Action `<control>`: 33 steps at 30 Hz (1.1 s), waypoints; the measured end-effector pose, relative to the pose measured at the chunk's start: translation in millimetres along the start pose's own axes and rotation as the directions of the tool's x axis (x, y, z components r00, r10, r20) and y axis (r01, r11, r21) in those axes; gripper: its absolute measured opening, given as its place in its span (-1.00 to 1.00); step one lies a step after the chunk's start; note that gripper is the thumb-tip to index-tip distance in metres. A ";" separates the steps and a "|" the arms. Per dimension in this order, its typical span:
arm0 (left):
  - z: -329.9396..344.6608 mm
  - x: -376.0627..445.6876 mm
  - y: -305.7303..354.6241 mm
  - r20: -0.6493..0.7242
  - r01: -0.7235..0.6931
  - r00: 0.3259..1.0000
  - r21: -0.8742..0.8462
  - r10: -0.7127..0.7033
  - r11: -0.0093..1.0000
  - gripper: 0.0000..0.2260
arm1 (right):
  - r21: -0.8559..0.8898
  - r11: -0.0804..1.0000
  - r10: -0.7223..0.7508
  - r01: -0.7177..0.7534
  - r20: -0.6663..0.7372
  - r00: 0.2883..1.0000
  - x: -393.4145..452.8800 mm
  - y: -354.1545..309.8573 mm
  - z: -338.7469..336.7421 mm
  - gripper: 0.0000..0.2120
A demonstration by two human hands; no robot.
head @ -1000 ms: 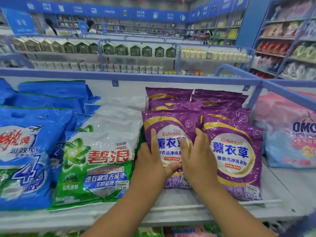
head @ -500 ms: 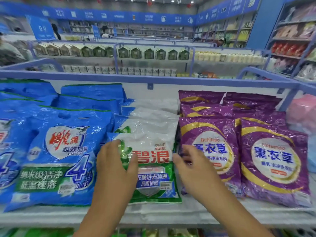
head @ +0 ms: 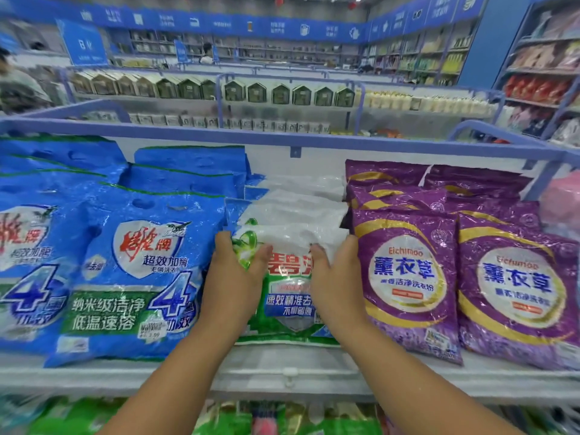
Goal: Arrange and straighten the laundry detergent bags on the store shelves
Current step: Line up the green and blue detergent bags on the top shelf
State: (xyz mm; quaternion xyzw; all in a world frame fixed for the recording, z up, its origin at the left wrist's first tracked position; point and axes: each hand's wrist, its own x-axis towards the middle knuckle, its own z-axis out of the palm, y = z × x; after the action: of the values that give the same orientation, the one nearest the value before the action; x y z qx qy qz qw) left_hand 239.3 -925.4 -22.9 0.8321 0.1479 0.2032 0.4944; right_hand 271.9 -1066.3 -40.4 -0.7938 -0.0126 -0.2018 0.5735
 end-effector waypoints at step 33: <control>-3.1 29.4 -10.3 0.023 0.144 0.987 -0.585 -0.161 0.798 -0.61 | 0.381 0.882 0.275 -0.278 0.063 0.959 25.0 6.4 -30.2 -0.95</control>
State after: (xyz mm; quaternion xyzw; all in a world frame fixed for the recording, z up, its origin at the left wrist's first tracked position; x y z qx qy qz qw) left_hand 263.0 -905.1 -25.1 0.6223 0.1515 0.2100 0.7387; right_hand 287.3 -1101.5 -29.9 -0.6598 0.0590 -0.1088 0.7412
